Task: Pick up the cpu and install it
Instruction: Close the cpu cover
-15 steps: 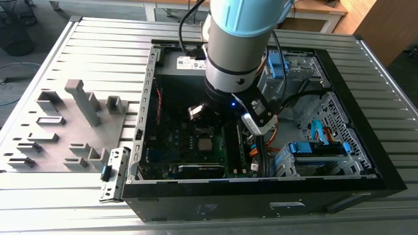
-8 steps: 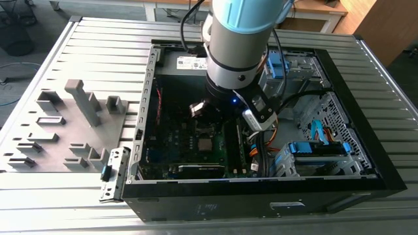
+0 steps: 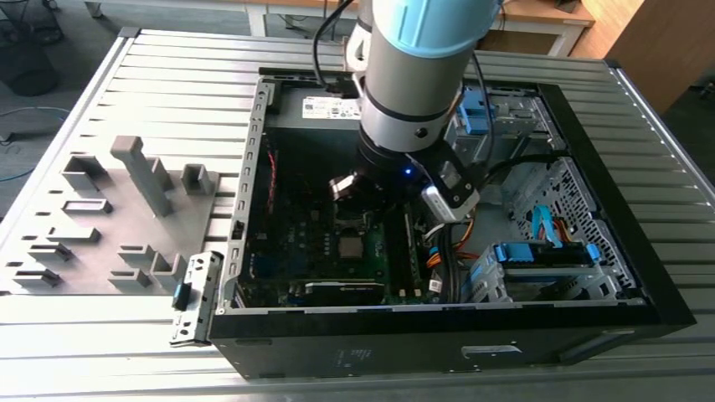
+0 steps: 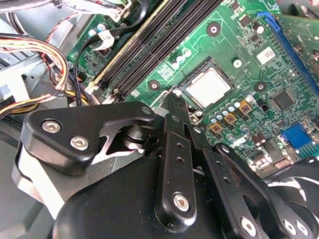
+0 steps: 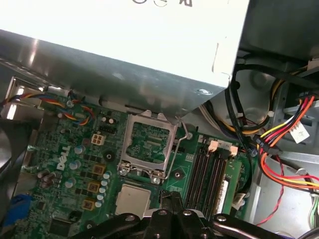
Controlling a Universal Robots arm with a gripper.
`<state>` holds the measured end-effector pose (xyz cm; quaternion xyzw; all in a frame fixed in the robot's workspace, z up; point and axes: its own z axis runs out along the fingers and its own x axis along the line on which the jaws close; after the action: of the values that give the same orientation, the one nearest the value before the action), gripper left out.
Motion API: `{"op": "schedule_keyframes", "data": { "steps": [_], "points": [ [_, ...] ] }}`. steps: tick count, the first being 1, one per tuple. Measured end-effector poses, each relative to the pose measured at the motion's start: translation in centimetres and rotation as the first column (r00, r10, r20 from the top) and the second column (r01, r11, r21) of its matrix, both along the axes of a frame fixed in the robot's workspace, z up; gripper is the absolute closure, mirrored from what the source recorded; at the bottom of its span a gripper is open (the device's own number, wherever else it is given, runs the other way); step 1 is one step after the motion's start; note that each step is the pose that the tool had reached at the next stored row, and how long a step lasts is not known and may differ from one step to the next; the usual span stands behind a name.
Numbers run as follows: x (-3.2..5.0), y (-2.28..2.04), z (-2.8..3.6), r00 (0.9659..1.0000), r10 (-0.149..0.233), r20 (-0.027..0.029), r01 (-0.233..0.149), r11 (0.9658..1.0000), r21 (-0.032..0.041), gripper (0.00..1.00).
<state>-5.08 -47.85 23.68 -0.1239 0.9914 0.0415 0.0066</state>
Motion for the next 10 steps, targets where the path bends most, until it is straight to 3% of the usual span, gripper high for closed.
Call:
{"op": "schedule_keyframes", "data": {
  "steps": [10],
  "points": [
    [0.69,0.0,-0.06,0.9979,0.065,0.0,-0.065,0.9979,0.0002,0.9]
  ]
}}
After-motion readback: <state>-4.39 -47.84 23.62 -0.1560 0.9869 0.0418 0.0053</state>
